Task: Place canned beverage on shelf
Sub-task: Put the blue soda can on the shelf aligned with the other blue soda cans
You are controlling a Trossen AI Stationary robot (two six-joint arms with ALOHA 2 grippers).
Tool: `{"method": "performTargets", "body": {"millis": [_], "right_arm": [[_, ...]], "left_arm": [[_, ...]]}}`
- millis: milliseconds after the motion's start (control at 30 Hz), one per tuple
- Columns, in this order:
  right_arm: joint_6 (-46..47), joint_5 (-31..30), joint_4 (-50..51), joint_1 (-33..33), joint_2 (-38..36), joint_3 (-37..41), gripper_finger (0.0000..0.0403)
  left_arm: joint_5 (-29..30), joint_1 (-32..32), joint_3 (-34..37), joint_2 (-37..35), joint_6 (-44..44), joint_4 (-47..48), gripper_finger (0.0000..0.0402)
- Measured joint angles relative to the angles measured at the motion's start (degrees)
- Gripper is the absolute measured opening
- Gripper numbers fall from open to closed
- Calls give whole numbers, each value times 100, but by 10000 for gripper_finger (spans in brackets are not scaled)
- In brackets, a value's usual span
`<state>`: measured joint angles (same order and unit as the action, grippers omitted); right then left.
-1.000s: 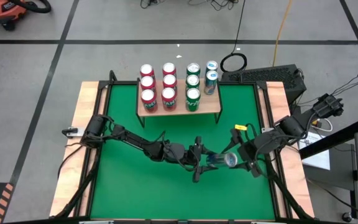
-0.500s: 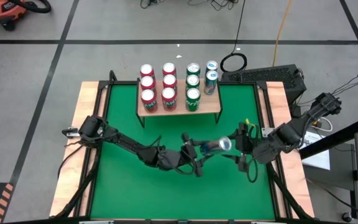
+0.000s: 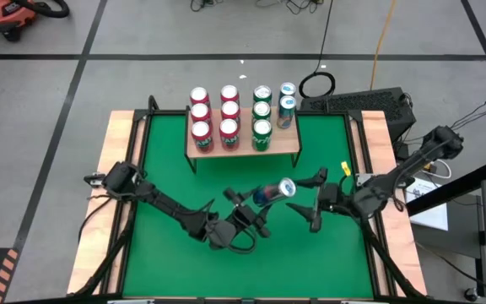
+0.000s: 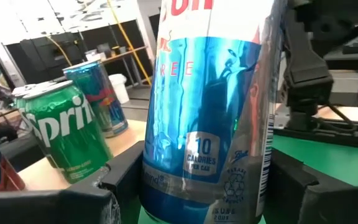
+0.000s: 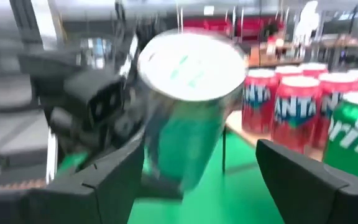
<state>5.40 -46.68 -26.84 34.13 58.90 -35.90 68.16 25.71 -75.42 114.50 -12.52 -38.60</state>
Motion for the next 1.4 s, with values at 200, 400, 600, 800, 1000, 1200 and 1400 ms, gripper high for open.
{"method": "performTargets", "body": {"millis": [200, 400, 600, 800, 1000, 1200, 1400], "right_arm": [[-597, 152, -1385, -153, 331, 225, 304], [-1031, 487, -2217, -381, 734, 228, 304], [-1431, 498, -2766, -527, 874, 228, 301], [-1360, 774, -2816, -570, 874, 228, 262], [-1326, 782, -2783, -570, 876, 228, 224], [-1313, 765, -2753, -579, 874, 228, 238], [-1404, 850, -2625, -577, 878, 228, 231]], "left_arm": [[-9, 15, 0, 0, 8, 3, 235], [-47, -56, 0, 0, -4, 41, 235], [-57, -98, 0, 0, -1, 78, 235], [-69, -94, 0, 0, -1, 80, 235], [-72, -94, 0, 0, -1, 161, 235], [-276, -105, 0, 0, 56, 172, 237], [-443, -39, 0, 0, 20, 223, 298]]}}
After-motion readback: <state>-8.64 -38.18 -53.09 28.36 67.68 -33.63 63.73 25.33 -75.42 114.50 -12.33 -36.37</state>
